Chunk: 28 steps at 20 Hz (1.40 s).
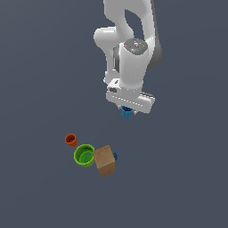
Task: Pick up a designated object from a clutter of objects.
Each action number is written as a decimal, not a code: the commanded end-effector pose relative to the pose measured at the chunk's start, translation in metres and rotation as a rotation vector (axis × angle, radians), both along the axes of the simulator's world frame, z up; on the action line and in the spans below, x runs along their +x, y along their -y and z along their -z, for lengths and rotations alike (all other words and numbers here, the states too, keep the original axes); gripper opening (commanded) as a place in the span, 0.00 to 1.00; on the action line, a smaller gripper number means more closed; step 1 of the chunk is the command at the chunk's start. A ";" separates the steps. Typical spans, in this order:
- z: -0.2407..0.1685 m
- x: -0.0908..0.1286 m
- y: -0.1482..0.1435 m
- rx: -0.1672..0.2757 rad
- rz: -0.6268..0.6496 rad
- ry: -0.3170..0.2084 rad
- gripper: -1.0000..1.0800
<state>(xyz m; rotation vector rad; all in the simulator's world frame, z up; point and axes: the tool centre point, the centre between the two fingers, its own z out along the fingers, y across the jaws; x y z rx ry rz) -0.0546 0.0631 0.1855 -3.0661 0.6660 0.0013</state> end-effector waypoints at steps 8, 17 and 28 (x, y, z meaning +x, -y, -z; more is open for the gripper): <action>-0.089 0.027 0.049 0.000 0.000 0.000 0.00; -0.163 0.053 0.091 -0.003 0.002 0.000 0.00; -0.204 0.070 0.114 -0.004 0.002 0.000 0.00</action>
